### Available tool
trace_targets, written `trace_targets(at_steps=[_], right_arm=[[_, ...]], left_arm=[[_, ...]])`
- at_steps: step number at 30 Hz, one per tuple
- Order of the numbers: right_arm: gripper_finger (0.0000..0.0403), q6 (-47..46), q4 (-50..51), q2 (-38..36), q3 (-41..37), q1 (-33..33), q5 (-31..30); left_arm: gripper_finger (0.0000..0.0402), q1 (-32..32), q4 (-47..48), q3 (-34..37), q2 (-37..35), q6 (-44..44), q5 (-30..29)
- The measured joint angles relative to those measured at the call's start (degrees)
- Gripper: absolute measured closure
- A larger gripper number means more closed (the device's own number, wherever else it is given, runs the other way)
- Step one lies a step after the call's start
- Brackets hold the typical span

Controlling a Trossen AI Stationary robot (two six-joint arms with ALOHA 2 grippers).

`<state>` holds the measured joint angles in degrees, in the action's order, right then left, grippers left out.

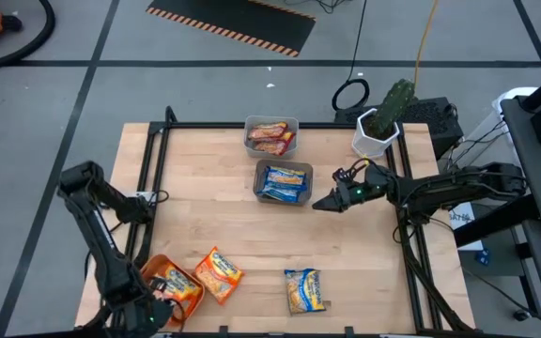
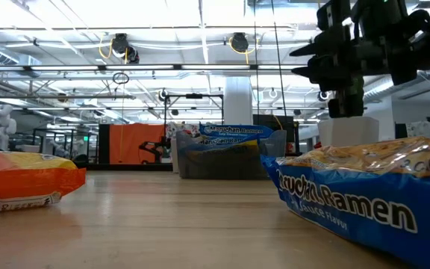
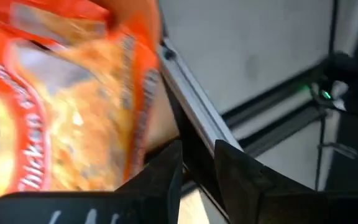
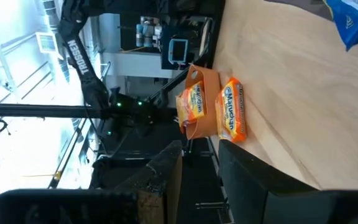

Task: Sort Maruchan noodles
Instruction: Put the right orange noodle pack into the orange bin

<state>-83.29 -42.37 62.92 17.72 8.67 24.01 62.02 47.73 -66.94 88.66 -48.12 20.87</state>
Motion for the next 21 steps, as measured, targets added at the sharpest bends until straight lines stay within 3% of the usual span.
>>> trace_targets(at_steps=[7, 12, 17, 21], right_arm=[[0.03, -1.6, 0.1, 0.0, 0.0, 0.0, -0.6], [0.03, -3.6, 0.1, 0.0, 0.0, 0.0, -6.1], [0.03, -6.3, -2.7, 0.0, 0.0, -0.1, -9.9], [0.03, -8.9, -3.6, 0.0, 1.1, -0.6, -11.5]], left_arm=[[0.0305, -0.8, 1.1, 0.0, 4.0, 3.3, -5.9], [0.0305, -1.1, 3.5, 2.5, 5.4, 8.1, -5.9], [0.0305, -2.5, 4.1, 5.0, 1.1, 7.3, -4.4], [0.0305, -3.8, 2.8, 5.1, -6.4, 5.7, -4.3]])
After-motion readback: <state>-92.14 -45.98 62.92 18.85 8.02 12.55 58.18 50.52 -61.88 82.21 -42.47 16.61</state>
